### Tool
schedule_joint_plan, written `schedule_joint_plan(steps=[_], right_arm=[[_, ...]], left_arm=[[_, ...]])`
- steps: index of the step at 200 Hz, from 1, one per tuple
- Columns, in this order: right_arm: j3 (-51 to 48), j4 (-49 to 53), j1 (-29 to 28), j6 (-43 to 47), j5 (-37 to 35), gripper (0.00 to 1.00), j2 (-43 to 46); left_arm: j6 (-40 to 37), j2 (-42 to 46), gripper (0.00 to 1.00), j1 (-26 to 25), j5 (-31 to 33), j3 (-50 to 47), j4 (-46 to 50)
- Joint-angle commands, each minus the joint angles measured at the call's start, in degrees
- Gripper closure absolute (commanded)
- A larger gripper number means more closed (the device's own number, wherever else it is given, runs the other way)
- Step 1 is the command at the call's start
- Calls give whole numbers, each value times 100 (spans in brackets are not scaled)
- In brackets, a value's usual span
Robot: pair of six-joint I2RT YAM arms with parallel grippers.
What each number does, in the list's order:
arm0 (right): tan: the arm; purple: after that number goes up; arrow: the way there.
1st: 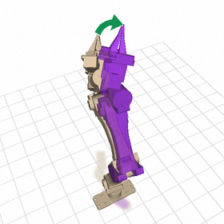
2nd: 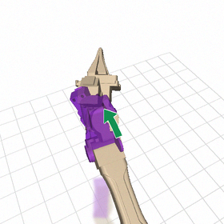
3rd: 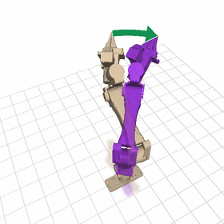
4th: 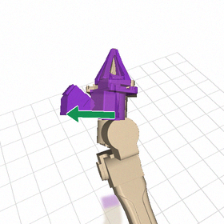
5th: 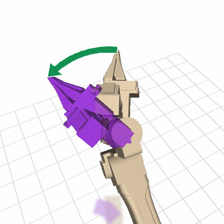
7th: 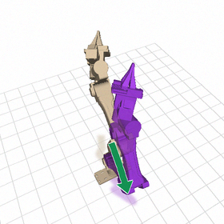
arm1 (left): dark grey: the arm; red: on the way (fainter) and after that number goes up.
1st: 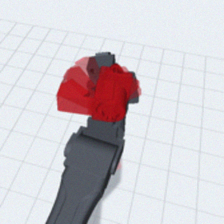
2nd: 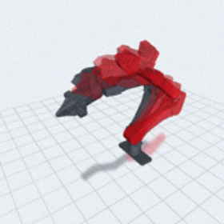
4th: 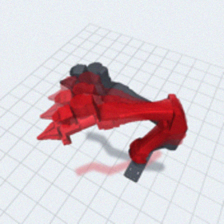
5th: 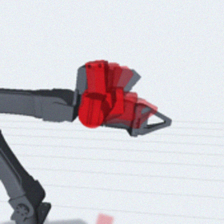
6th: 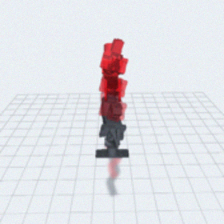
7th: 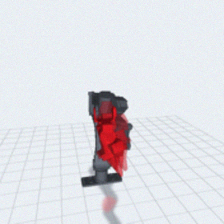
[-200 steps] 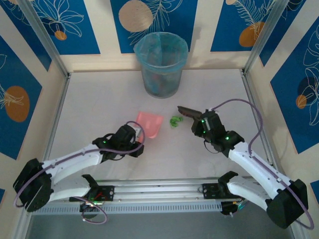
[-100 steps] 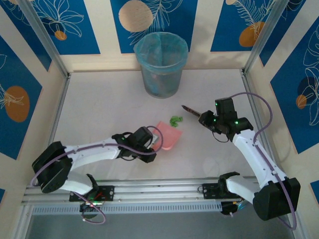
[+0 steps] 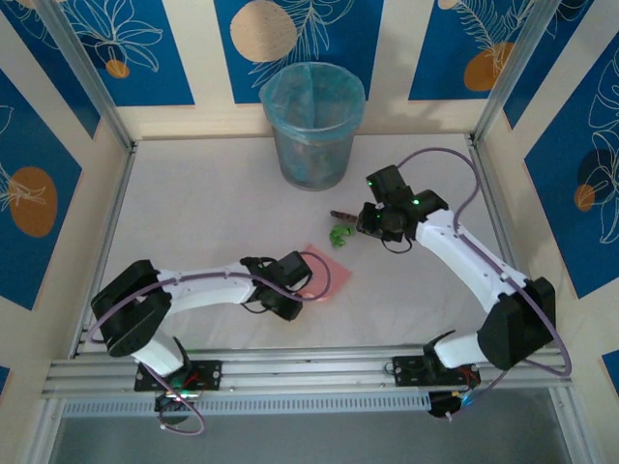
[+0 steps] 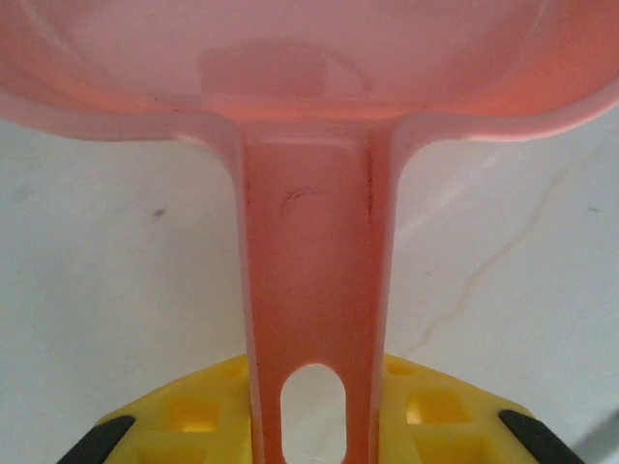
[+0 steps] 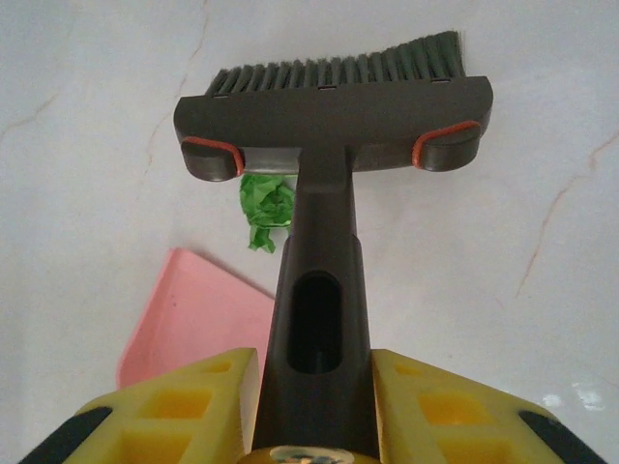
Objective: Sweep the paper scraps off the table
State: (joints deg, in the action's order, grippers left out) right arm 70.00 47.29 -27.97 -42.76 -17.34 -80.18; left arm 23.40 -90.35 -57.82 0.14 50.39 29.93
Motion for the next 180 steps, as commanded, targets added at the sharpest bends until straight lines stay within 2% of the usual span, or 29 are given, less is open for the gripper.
schedule_joint_plan(steps=[1, 46, 108, 151, 180], right_arm=[[352, 575, -272, -250, -323, 100, -341], [603, 777, -722, -723, 129, 100, -684], [393, 475, -998, -1399, 1023, 100, -4], [194, 362, -943, -1534, 847, 100, 465], [220, 433, -882, -1416, 781, 100, 528]], left_arm=[[30, -275, 100, -57, 573, 213, 507], [215, -660, 100, -62, 688, 403, 749], [349, -226, 100, -45, 840, 300, 643], [262, -204, 100, -27, 649, 390, 790], [300, -204, 100, -26, 197, 496, 1018]])
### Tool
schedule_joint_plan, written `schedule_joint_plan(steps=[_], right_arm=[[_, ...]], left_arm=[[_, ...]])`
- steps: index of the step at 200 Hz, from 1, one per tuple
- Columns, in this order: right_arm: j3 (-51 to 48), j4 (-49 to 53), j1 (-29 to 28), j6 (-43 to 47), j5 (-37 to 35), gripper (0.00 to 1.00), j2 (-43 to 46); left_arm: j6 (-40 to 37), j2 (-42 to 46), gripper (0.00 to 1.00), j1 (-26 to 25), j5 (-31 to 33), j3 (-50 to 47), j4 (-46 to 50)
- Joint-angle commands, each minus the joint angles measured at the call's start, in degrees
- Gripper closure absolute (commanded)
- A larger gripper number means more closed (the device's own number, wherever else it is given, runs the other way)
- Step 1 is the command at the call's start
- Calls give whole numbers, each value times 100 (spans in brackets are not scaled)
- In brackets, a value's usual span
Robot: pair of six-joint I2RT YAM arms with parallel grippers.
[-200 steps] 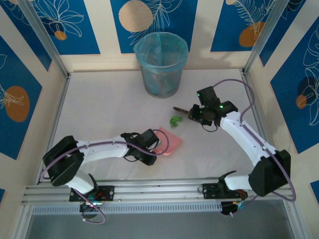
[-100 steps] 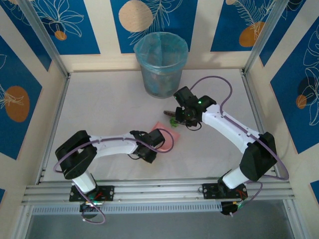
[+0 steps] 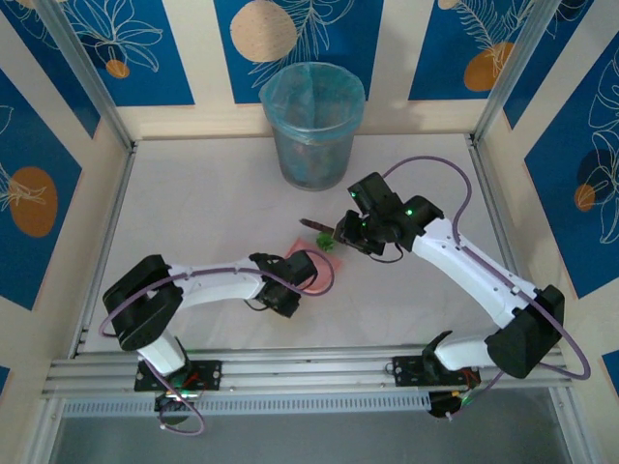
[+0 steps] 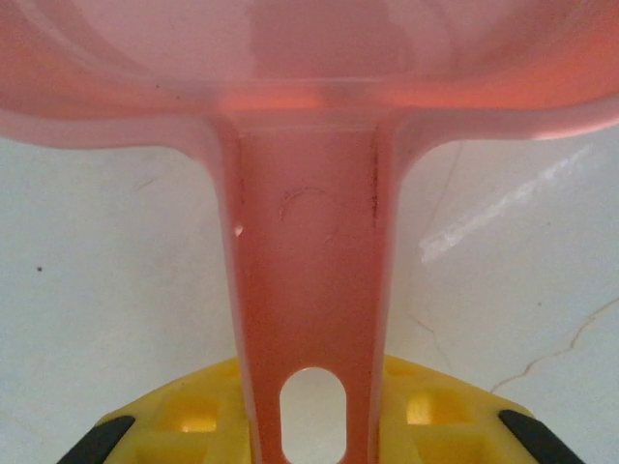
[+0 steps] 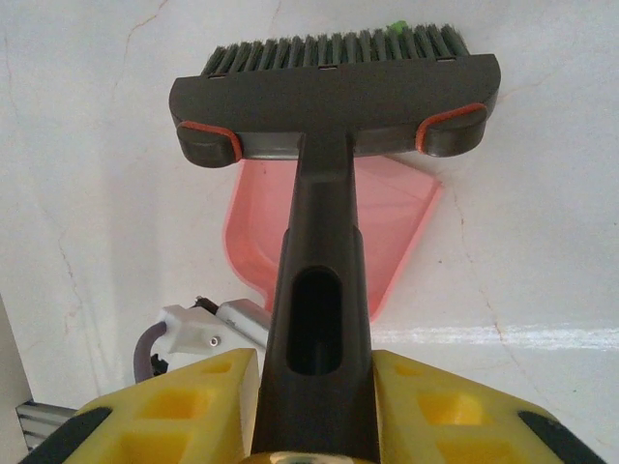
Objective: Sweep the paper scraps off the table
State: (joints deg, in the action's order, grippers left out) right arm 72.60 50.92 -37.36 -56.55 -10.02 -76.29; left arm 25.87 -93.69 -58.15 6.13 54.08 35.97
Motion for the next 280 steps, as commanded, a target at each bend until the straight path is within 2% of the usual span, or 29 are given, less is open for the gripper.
schedule_joint_plan(steps=[1, 24, 45, 66, 91, 121, 145, 176, 210, 247, 280], right_arm=[[-46, 82, 60, -29, 38, 100, 144], [-103, 112, 181, 242, -245, 100, 267], [-462, -380, 283, 693, -298, 100, 677], [-1000, -1126, 582, 930, 188, 100, 1155], [-1036, -1085, 998, 1055, 146, 100, 1112], [-521, -387, 1088, 1893, -889, 100, 660], [-436, -306, 1091, 2377, -1003, 100, 410], [-429, -375, 860, 2480, -1284, 100, 86], [-297, -343, 554, 2592, -1281, 100, -248], [-205, 38, -9, 2636, -1880, 100, -451], [-318, 466, -610, 2425, -1907, 100, -229]], left_arm=[[56, 136, 100, 6, -415, 132, 422], [203, 298, 100, -19, -385, 201, 669], [310, 650, 100, -12, -378, 146, 816], [357, 903, 100, -7, -363, 168, 957], [327, 813, 100, -8, -280, 365, 1251], [267, 598, 100, -5, -325, 579, 1399], [217, 396, 100, 12, -270, 745, 1540], [184, -5, 100, 25, -510, 919, 1446], [137, -305, 100, 71, -522, 998, 1322], [51, -534, 100, 179, -708, 1143, 1183], [-3, -551, 100, 263, -745, 1142, 1132]])
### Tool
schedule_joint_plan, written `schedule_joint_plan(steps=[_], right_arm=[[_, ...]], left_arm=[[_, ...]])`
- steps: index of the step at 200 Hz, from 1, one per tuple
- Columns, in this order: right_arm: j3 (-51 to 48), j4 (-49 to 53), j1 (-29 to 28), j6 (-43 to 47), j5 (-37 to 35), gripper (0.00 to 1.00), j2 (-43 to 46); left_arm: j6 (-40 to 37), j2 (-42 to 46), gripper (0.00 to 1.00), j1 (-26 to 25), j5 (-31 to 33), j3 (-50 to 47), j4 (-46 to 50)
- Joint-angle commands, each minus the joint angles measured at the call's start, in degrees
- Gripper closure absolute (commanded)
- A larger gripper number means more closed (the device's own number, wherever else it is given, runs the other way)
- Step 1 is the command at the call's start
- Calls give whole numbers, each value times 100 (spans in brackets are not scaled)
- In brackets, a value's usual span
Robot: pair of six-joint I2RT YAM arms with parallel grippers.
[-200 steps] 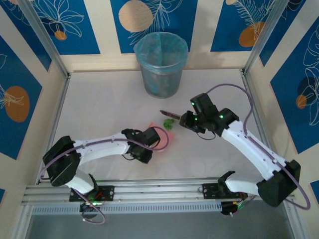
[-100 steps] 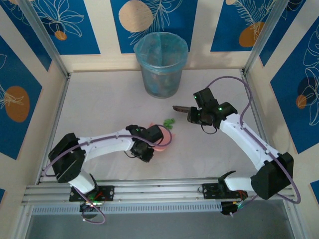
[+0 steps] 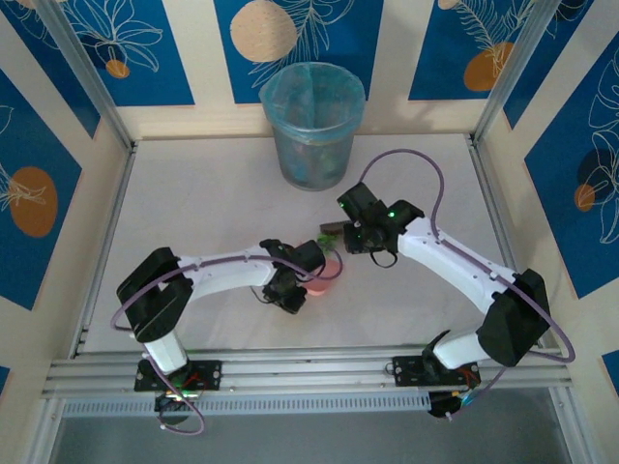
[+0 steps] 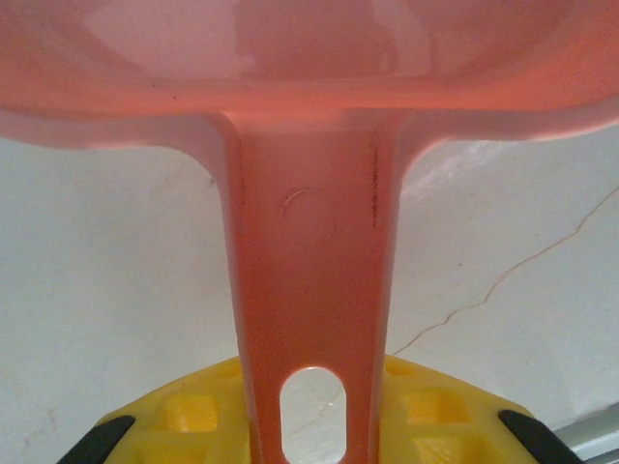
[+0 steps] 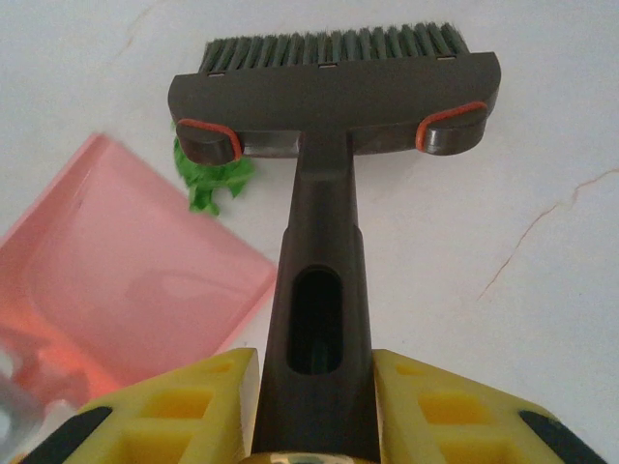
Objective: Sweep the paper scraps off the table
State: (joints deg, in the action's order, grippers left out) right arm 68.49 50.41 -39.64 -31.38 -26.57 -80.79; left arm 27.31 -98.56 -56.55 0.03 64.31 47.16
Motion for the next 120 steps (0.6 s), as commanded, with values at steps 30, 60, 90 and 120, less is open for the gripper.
schedule_joint_plan(steps=[30, 60, 90, 120], right_arm=[[-8, 935, -881, -345, -333, 100, 575], [-80, 1109, -1136, -507, 74, 100, 1143], [-141, 1193, -1138, -644, -128, 100, 1704], [-209, 1187, -792, -769, -352, 100, 2130]], left_arm=[[-174, -42, 100, 178, -161, 49, -61], [-171, 1, 100, 189, -222, -45, -218], [-133, 76, 100, 189, -249, -197, -455], [-70, 251, 100, 196, -192, -425, -751]])
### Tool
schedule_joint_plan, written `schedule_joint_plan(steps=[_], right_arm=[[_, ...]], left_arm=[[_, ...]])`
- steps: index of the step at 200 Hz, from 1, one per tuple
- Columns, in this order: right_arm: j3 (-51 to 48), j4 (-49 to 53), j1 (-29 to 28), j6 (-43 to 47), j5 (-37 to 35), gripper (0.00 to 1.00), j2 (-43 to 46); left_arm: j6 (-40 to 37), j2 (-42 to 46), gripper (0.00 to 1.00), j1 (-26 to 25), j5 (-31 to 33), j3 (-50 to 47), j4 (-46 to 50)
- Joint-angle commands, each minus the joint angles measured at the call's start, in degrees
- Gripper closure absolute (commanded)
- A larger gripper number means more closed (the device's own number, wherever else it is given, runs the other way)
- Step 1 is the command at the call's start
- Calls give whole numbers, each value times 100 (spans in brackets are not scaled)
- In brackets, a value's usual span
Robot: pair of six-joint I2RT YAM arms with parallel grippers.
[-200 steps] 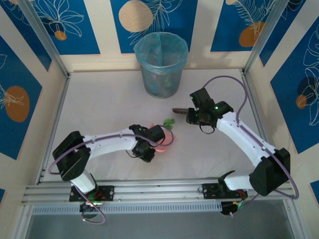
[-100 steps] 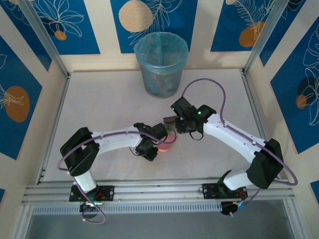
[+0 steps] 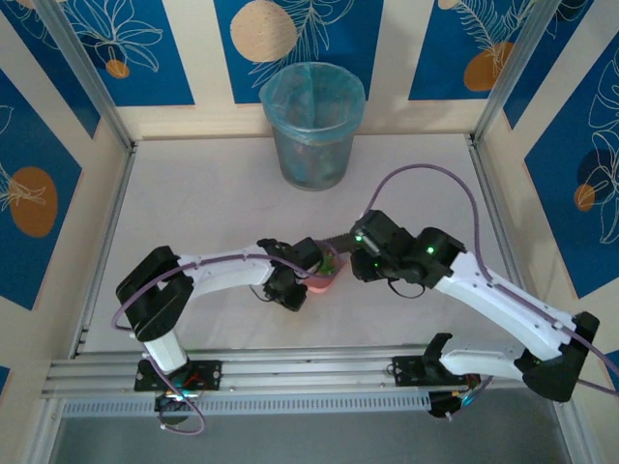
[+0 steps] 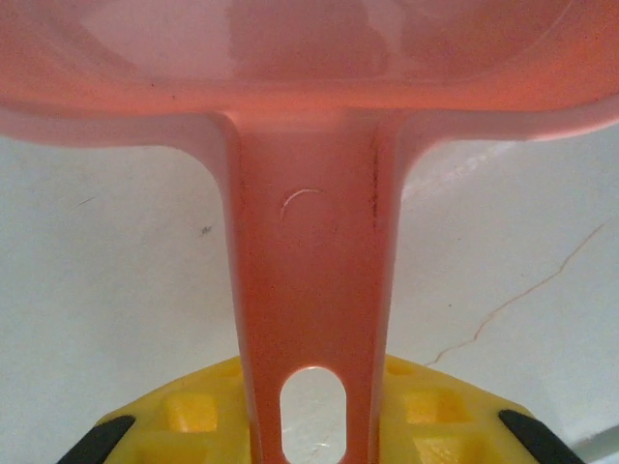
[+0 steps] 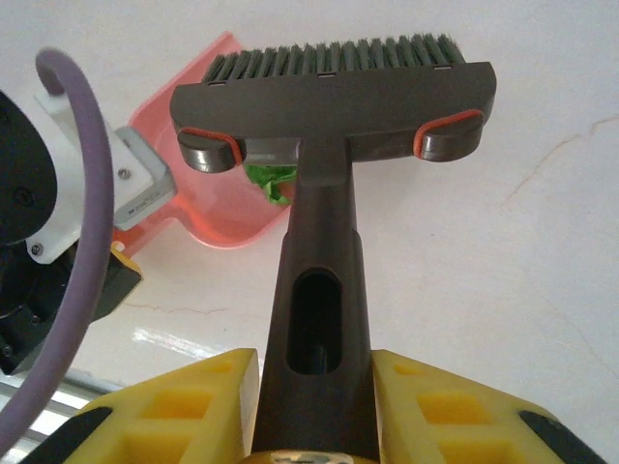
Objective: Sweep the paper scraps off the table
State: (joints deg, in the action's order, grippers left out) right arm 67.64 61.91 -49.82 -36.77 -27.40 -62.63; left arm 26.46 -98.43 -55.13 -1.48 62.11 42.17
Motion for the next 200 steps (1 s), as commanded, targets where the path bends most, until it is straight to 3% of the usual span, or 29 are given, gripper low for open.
schedule_joint_plan(steps=[1, 113, 200], right_arm=[[-130, 26, 236, -231, -263, 100, 335], [-848, -974, 1456, -190, 692, 100, 1095], [-1834, -2471, 2137, -46, 960, 100, 2444]], left_arm=[[16, 242, 100, 50, -44, -210, -266], [88, 1231, 100, 51, 356, -902, -947], [87, 3713, 100, 20, 1551, -1852, -1460]])
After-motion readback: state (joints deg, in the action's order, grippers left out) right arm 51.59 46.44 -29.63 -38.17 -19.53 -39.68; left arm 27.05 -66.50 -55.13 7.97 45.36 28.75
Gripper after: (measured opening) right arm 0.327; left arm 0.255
